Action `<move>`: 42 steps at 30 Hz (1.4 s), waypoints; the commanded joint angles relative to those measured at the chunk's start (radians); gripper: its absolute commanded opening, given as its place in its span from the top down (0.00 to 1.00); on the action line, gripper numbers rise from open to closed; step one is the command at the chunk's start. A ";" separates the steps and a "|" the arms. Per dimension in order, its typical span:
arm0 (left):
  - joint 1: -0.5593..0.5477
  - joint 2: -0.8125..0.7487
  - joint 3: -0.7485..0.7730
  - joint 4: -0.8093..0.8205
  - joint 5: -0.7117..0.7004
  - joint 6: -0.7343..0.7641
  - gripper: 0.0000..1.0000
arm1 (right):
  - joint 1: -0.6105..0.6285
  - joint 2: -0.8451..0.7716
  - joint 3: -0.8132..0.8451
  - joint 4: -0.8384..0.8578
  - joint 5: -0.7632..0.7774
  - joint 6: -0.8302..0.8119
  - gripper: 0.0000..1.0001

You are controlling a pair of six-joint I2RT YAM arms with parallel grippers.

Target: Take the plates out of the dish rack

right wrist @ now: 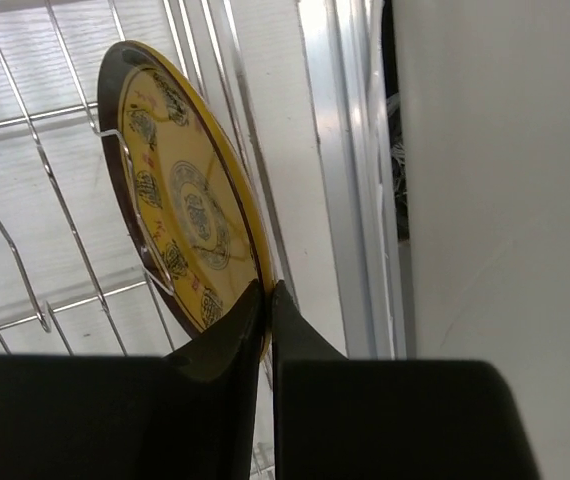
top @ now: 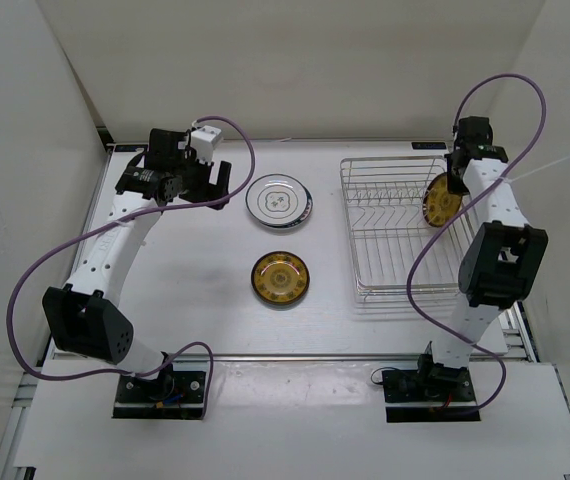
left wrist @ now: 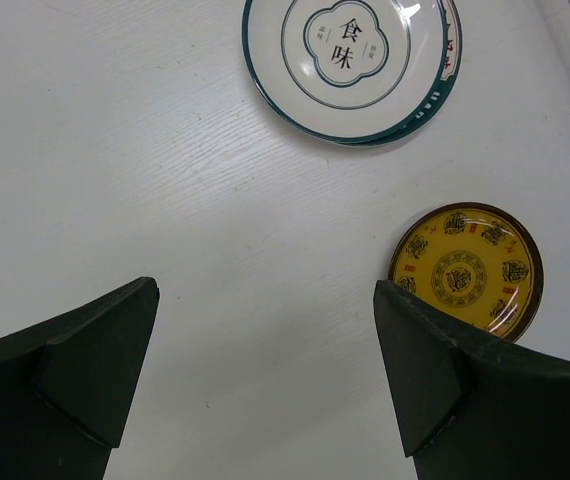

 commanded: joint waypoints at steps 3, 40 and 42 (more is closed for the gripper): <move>0.012 -0.046 0.007 0.029 -0.029 -0.020 0.01 | 0.024 -0.187 0.076 -0.013 0.108 -0.009 1.00; -0.408 0.305 0.463 0.093 0.441 -0.040 0.18 | 0.186 -0.471 0.018 -0.242 -1.093 -0.106 1.00; -0.408 0.305 0.475 0.093 0.432 -0.040 0.27 | 0.186 -0.471 0.009 -0.242 -1.084 -0.106 1.00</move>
